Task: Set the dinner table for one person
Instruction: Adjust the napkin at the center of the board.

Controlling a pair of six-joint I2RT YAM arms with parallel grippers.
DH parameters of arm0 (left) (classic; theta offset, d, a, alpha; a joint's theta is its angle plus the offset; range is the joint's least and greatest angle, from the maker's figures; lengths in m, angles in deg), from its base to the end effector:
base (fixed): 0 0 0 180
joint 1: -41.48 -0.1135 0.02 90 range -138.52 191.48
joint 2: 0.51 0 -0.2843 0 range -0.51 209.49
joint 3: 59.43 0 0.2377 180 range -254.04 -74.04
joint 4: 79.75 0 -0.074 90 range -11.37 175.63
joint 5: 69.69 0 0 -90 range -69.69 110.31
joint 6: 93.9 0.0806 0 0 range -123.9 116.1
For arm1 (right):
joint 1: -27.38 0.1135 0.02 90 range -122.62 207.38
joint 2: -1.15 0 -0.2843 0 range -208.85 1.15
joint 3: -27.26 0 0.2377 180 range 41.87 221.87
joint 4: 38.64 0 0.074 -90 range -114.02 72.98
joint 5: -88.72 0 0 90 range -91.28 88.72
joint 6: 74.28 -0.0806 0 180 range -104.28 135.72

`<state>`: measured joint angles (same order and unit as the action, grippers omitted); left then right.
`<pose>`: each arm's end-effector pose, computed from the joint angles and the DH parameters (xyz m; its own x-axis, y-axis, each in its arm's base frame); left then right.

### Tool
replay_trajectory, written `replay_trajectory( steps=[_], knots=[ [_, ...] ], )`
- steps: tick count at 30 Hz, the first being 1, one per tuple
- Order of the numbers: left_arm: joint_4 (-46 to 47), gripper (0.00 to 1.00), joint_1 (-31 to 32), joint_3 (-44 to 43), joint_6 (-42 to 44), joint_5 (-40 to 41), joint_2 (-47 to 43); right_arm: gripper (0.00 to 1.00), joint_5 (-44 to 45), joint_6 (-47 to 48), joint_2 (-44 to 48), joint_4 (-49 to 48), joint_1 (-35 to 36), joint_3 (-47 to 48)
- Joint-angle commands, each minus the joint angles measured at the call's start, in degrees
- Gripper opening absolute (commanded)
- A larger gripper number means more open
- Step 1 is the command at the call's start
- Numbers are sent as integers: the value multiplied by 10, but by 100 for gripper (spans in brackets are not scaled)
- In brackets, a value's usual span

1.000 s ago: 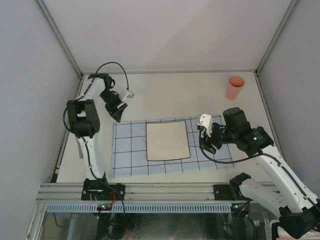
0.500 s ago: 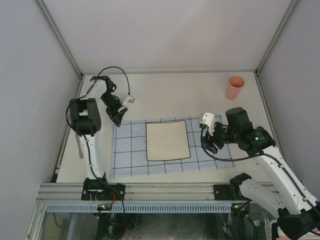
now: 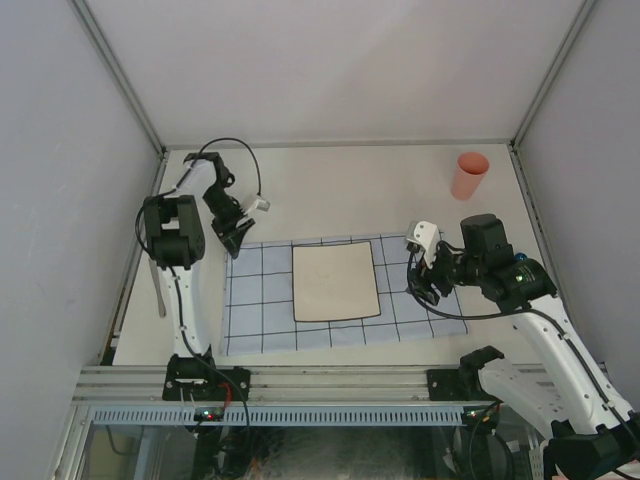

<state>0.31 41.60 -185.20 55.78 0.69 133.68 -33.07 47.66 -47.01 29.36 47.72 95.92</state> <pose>0.4060 -0.0279 0.1403 -0.5687 0.8143 -0.1161 0.7669 0.4739 -0.4328 0.1252 0.0917 0.3035 -0.2538 -0.5737 -0.7788 -0.8996 0.4358 -0.0278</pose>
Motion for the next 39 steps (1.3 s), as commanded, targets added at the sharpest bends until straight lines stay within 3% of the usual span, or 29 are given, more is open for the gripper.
replay_trajectory(
  steps=[1, 10, 15, 22, 29, 39],
  knots=[
    [-22, 66, 7, 4, 17, 5, 19, 59, -11, -6, 4, -10, 3, 2],
    [-22, 55, 9, 21, 12, 13, 24, 59, -11, -5, 13, -4, 4, 1],
    [-22, 45, 11, 14, 4, 16, 30, 59, -13, -4, 17, 0, 1, 1],
    [-23, 26, 14, -7, -8, 26, 37, 59, -14, -2, 18, 2, 1, 1],
    [-22, 1, 23, -33, -18, 34, 41, 59, -13, -1, 22, 4, 1, 0],
    [-22, 0, 26, -73, -26, 42, 49, 59, -12, 0, 24, 6, 0, 0]
  ],
)
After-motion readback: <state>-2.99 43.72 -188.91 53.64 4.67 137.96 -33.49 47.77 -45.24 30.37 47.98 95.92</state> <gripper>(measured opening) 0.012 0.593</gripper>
